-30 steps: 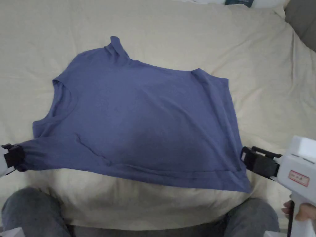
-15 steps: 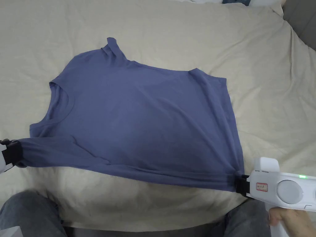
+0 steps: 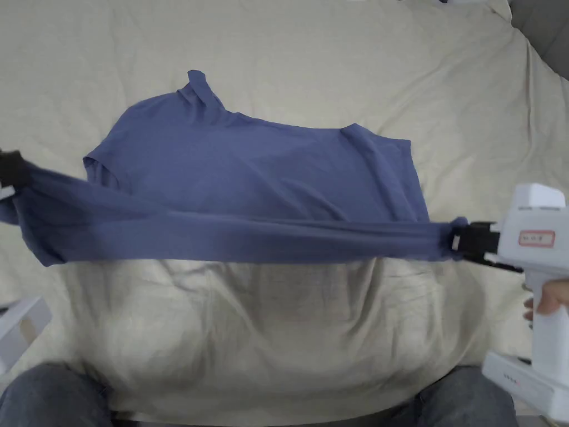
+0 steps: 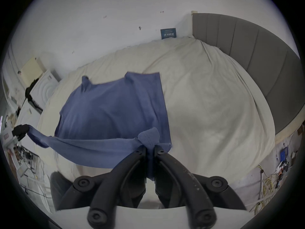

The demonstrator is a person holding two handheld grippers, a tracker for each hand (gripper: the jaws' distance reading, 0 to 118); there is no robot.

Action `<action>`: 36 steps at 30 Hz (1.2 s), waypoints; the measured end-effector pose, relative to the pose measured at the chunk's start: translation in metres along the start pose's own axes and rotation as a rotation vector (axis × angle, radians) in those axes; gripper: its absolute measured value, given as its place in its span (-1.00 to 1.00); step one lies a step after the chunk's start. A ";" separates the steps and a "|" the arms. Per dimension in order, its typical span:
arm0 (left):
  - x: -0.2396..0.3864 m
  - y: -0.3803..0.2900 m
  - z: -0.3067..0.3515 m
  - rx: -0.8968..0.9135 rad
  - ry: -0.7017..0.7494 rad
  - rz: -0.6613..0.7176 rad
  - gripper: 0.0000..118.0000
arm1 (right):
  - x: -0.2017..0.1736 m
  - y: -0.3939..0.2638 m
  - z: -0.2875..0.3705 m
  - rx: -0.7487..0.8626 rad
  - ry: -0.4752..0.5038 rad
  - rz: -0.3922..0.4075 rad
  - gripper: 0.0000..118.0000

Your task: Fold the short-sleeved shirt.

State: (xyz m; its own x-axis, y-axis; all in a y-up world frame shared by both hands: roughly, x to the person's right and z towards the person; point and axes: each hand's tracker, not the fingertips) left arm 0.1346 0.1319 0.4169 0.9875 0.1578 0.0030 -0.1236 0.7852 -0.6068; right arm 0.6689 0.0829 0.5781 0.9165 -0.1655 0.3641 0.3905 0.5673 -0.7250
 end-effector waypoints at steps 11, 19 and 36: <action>0.042 0.005 -0.145 -0.098 0.110 -0.059 -0.77 | -0.020 0.059 -0.111 -0.124 -0.102 -0.096 -0.77; 0.048 -0.010 -0.130 -0.016 0.093 -0.138 1.00 | -0.016 0.065 -0.080 0.024 -0.152 -0.007 0.83; 0.042 -0.055 0.052 0.413 0.085 -0.260 -0.68 | -0.068 -0.033 0.090 0.670 -0.017 0.171 0.06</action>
State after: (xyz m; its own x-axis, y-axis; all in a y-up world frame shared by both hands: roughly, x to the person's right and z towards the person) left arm 0.1777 0.1263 0.4921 0.9931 -0.1110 0.0370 0.1165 0.9665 -0.2288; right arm 0.5859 0.1481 0.6302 0.9569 -0.0200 0.2896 0.0981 0.9612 -0.2578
